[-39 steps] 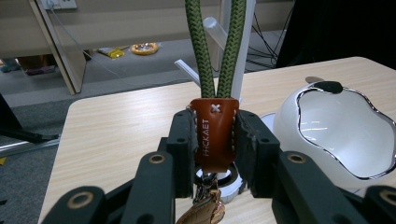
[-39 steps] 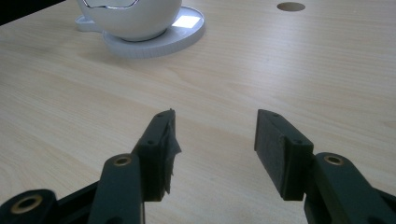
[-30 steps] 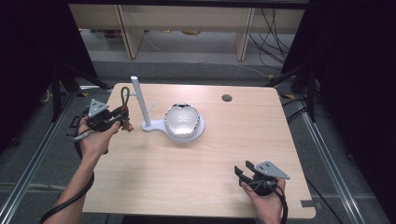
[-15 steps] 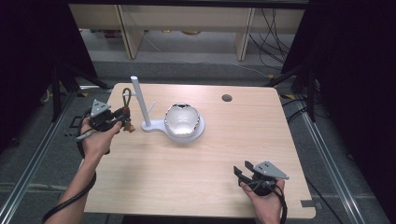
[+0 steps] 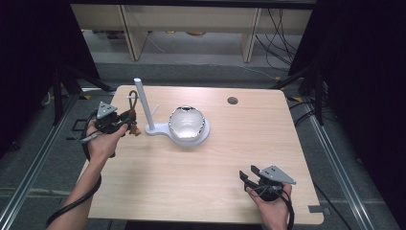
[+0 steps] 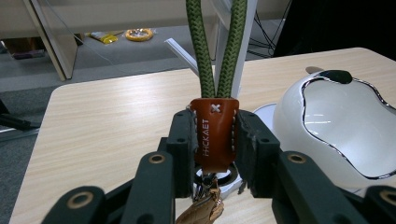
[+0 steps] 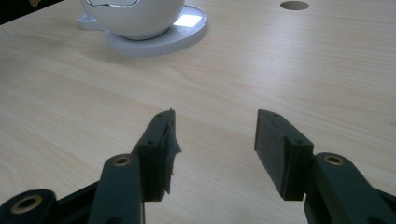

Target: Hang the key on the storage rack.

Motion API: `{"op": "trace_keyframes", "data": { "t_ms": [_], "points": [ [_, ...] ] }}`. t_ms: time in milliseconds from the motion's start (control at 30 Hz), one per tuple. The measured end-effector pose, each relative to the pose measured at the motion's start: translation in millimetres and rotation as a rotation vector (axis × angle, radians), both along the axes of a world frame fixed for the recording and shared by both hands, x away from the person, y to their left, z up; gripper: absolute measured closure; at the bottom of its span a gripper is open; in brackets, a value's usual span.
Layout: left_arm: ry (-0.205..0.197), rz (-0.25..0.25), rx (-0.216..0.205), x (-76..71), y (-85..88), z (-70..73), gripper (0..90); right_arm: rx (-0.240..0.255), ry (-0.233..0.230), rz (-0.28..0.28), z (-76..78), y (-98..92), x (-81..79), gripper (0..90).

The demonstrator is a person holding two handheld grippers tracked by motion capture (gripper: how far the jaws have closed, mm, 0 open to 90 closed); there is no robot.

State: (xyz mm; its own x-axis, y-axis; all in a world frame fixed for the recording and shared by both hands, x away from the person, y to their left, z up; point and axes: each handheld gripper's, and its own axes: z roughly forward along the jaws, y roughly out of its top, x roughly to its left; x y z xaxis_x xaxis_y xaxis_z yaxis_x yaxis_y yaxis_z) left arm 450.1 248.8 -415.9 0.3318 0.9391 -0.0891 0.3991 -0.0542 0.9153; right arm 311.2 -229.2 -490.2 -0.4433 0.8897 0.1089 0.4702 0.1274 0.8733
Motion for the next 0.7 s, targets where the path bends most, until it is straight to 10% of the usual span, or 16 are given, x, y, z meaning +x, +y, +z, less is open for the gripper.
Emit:
{"op": "trace_keyframes", "data": {
  "t_ms": [700],
  "points": [
    [0.037,-0.002,-0.034,9.0,-11.1,-4.7,67.9,-0.009,0.012,-0.004,1.3,0.5,-0.6,49.3]
  ]
}}
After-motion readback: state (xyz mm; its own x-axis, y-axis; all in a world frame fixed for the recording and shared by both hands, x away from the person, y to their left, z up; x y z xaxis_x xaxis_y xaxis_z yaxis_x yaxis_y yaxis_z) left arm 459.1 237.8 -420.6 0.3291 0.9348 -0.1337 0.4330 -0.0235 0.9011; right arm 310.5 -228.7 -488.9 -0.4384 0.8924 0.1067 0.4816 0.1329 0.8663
